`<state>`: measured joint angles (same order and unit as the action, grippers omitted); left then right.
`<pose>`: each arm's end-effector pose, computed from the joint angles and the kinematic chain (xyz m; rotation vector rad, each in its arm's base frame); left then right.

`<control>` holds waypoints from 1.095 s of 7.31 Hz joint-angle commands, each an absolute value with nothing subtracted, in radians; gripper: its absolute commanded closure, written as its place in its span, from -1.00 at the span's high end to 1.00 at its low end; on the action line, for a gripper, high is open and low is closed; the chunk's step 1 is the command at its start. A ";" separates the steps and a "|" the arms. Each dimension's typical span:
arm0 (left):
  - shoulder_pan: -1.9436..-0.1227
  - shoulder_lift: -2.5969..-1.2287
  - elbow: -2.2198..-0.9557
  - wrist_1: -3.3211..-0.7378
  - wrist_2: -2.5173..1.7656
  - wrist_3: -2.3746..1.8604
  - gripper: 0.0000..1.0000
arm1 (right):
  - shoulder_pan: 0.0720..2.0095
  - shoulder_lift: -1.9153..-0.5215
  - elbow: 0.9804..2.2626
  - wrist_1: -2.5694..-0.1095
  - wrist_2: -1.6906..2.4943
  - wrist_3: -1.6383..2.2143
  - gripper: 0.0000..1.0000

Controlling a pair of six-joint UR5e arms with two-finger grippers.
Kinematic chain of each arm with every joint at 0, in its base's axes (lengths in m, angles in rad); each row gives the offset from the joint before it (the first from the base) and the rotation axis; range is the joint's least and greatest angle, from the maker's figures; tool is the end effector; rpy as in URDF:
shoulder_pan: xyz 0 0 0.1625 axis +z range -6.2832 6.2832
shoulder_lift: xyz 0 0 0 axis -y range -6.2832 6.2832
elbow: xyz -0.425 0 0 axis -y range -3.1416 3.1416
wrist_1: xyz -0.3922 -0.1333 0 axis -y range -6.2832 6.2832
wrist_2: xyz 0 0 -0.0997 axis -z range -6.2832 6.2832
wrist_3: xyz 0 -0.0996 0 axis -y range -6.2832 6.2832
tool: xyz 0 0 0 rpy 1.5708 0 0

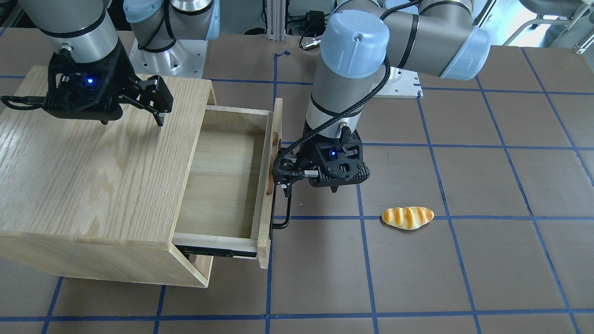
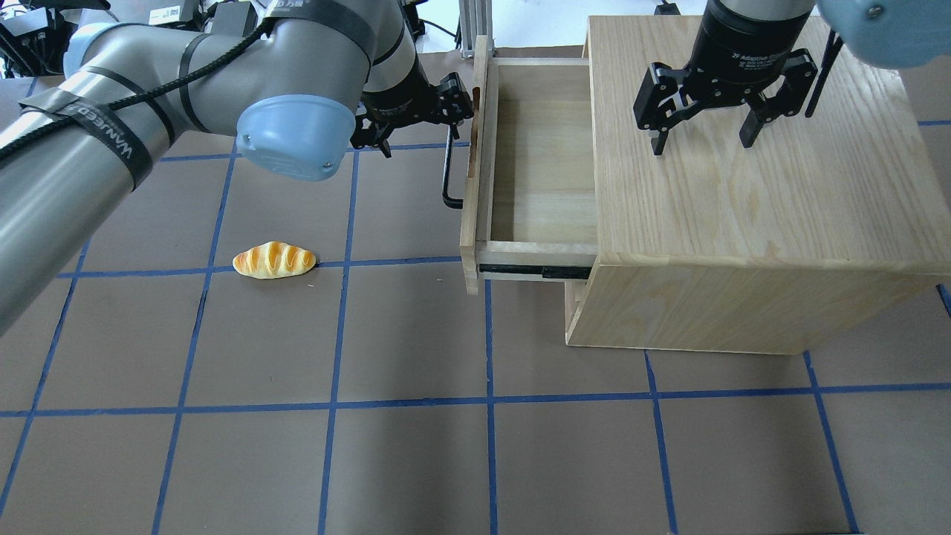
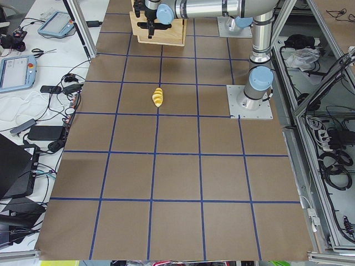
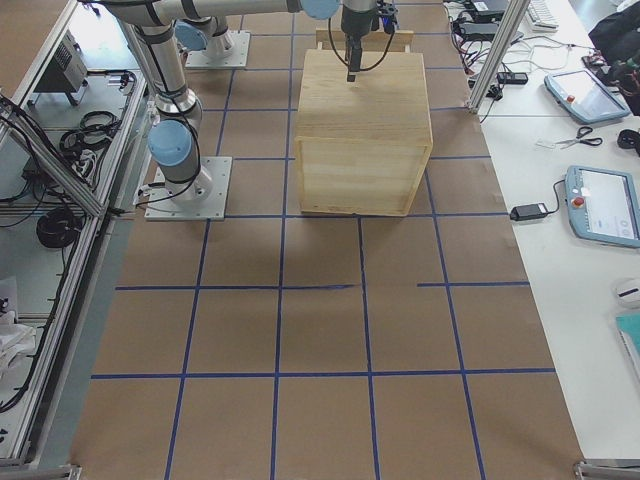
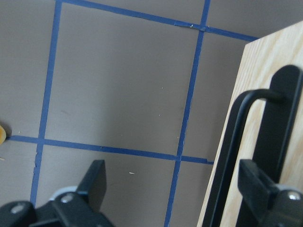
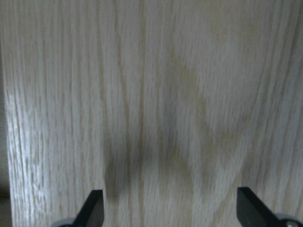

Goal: Open upper drawer

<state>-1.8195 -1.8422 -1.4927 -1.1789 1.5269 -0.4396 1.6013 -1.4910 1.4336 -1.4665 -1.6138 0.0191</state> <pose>-0.2851 -0.5634 0.4187 0.2815 -3.0092 0.2611 0.1448 -0.5162 0.5046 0.0192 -3.0966 -0.0709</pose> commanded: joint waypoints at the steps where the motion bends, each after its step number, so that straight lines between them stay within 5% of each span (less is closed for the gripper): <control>1: -1.801 -1.799 -1.406 -1.343 1.528 -0.437 1.00 | 1.601 -1.491 1.434 -1.466 -1.614 0.020 1.00; 8: -1.468 -1.648 -1.426 -1.578 1.608 -0.039 1.00 | 1.601 -1.491 1.433 -1.466 -1.615 0.018 1.00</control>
<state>-1.5152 -1.6737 -1.4070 -1.5538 1.5896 -0.1171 1.6014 -1.4911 1.4337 -1.4665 -1.6140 0.0193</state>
